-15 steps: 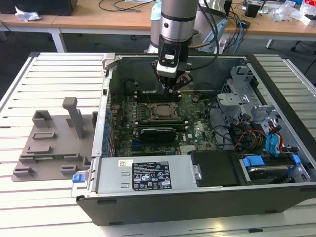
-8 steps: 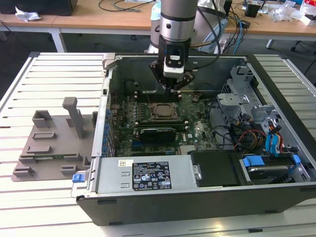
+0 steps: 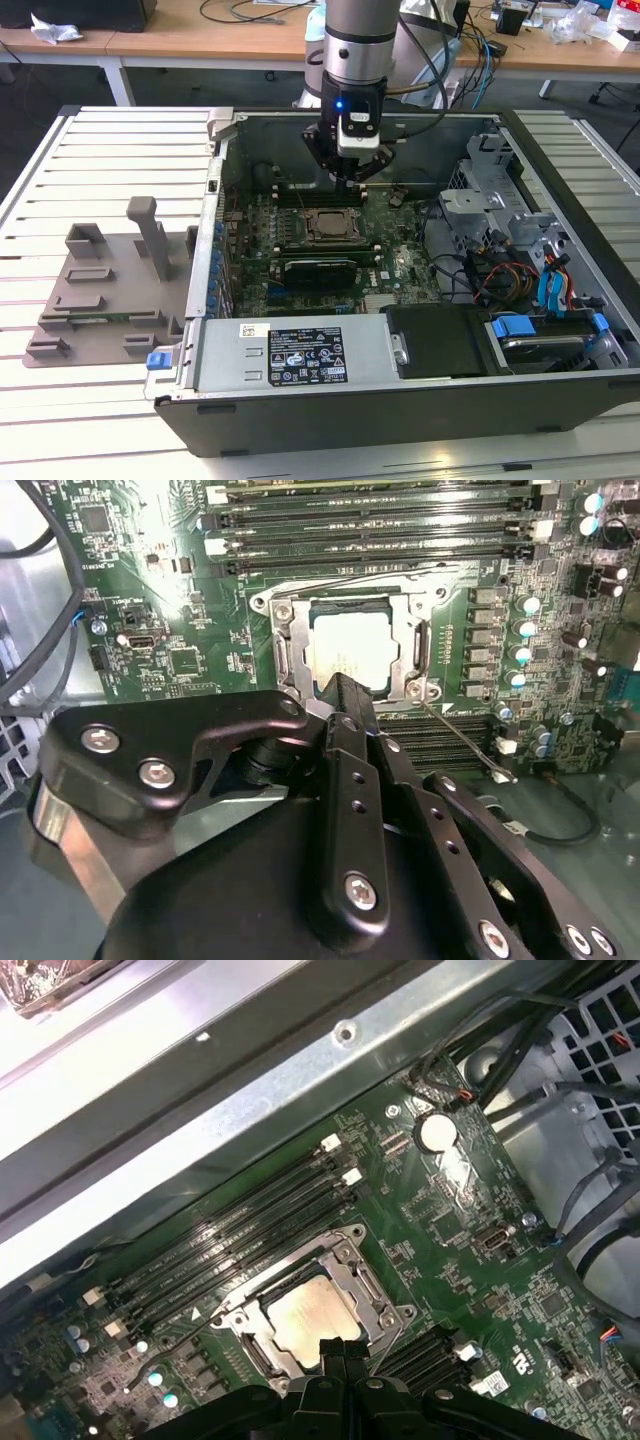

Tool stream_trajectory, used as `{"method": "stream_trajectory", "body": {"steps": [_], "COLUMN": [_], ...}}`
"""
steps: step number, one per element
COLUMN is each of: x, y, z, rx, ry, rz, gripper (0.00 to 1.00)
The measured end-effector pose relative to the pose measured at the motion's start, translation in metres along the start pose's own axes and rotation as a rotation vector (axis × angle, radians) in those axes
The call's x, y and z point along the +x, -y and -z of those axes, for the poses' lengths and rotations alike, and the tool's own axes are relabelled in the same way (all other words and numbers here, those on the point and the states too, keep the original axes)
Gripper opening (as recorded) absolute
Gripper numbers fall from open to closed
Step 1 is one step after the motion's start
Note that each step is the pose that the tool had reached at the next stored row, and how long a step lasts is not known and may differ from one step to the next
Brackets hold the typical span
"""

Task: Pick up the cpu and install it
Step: 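Install the first cpu locking lever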

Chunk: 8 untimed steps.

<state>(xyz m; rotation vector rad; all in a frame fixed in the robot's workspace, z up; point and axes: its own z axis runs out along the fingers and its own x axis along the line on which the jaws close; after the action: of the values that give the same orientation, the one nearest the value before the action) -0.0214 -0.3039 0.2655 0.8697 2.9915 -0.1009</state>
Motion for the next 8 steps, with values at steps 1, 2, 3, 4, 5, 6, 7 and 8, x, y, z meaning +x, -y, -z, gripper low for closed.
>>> {"method": "stream_trajectory", "body": {"steps": [1,2,3,4,5,6,7,8], "x": [0.0,0.0,0.0,0.0,0.0,0.0,0.0,0.0], "y": [0.0,0.0,0.0,0.0,0.0,0.0,0.0,0.0], "z": [0.0,0.0,0.0,0.0,0.0,0.0,0.0,0.0], "rx": [-0.0004,-0.0008,-0.0012,-0.0016,-0.0019,-0.0022,-0.0026,-0.0031], "ry": [0.0004,0.0009,0.0016,0.002,0.0024,0.0027,0.0033,0.004], "rz": [0.008,0.018,0.029,0.038,0.044,0.05,0.06,0.072], "gripper": [0.11,0.11,0.11,0.11,0.11,0.11,0.11,0.11]}}
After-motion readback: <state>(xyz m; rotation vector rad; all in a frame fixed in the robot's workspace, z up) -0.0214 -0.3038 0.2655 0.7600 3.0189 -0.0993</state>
